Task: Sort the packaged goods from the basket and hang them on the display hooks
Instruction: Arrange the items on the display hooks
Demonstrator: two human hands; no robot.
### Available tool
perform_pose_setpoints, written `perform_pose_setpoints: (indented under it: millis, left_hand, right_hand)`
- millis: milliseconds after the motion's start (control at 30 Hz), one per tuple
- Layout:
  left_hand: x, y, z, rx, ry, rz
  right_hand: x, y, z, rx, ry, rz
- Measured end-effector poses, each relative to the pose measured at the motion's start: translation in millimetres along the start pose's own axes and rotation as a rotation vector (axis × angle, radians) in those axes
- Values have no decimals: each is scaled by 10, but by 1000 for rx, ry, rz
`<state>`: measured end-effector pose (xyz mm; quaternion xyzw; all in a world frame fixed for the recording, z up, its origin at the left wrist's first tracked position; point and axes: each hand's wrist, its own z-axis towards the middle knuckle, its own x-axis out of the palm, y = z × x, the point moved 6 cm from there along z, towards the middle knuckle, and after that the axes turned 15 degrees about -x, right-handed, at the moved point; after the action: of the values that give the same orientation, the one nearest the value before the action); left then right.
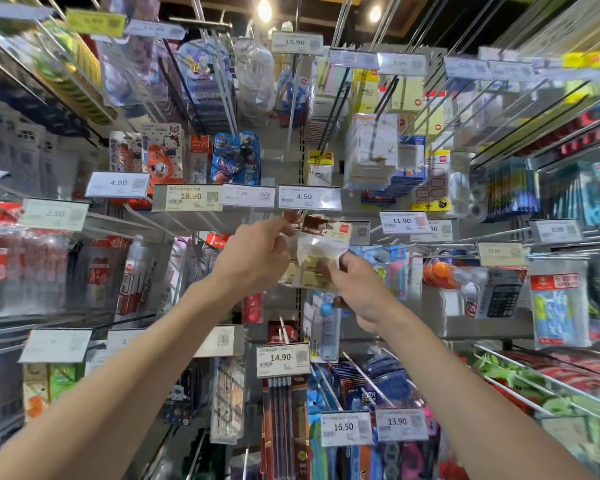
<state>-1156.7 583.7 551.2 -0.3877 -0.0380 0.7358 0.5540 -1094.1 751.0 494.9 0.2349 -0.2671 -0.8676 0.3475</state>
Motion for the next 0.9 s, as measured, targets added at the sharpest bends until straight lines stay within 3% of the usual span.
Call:
perform_pose_setpoints:
  millis: [133,400,633,900]
  left_hand:
    - [-29,-110,106,-10,13,121]
    - [-176,-245,83,64,-119,234]
    - [-212,-287,125,23,-88,218]
    - [-174,-217,127,33,-82,234]
  right_hand:
    - [42,125,57,-1,66,-3]
    - [135,218,229,-42,125,77]
    - [205,266,362,-46,111,80]
    - [216,102,412,86,36,58]
